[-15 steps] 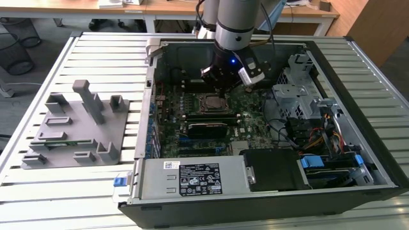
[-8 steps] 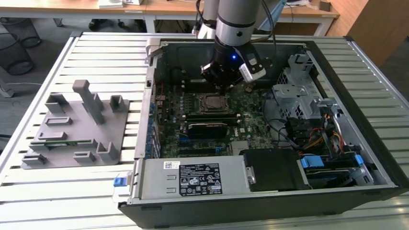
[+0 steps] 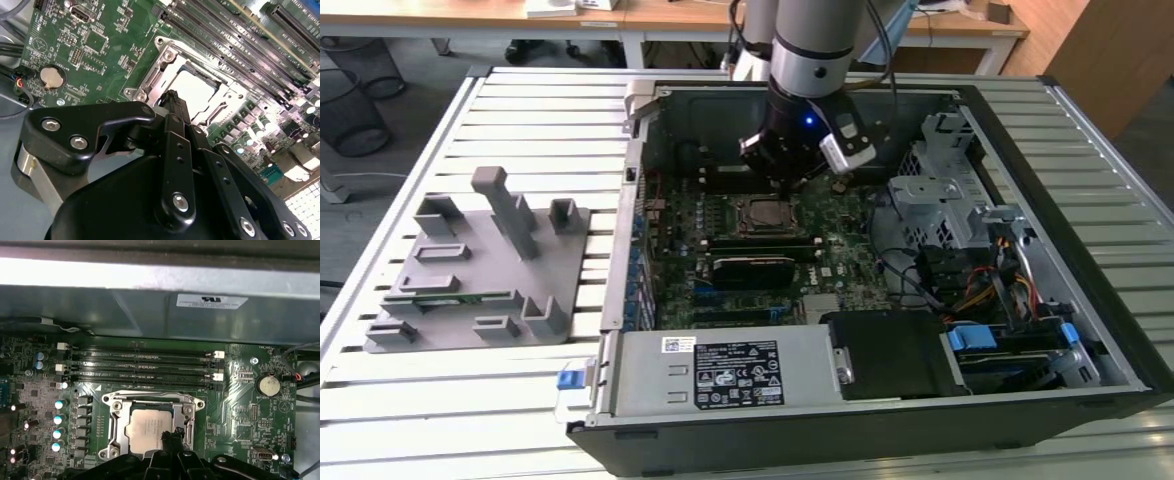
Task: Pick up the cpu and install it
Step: 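Install the second cpu locking lever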
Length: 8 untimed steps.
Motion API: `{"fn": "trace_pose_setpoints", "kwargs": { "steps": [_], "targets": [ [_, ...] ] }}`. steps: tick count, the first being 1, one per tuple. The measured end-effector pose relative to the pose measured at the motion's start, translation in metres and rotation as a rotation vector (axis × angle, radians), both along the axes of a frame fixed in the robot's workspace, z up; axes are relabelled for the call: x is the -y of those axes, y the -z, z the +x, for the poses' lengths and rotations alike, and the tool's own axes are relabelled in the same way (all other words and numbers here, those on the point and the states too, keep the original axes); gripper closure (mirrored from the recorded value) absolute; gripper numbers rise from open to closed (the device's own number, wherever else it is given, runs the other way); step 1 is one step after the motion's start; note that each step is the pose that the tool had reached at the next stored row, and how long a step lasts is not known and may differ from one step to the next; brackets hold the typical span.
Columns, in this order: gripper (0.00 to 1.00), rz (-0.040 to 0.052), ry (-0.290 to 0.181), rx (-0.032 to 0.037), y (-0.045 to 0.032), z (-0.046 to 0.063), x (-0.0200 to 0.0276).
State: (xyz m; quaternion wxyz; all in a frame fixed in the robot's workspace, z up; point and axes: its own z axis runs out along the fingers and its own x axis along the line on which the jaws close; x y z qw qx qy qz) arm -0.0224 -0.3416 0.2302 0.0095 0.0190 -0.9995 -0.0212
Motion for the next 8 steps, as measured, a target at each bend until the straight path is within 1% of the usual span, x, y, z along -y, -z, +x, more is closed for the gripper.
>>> {"fn": "trace_pose_setpoints", "kwargs": {
  "steps": [8],
  "targets": [
    [0.89, -0.0001, 0.0, 0.0, 0.0, -0.0002, 0.0073]
  ]
}}
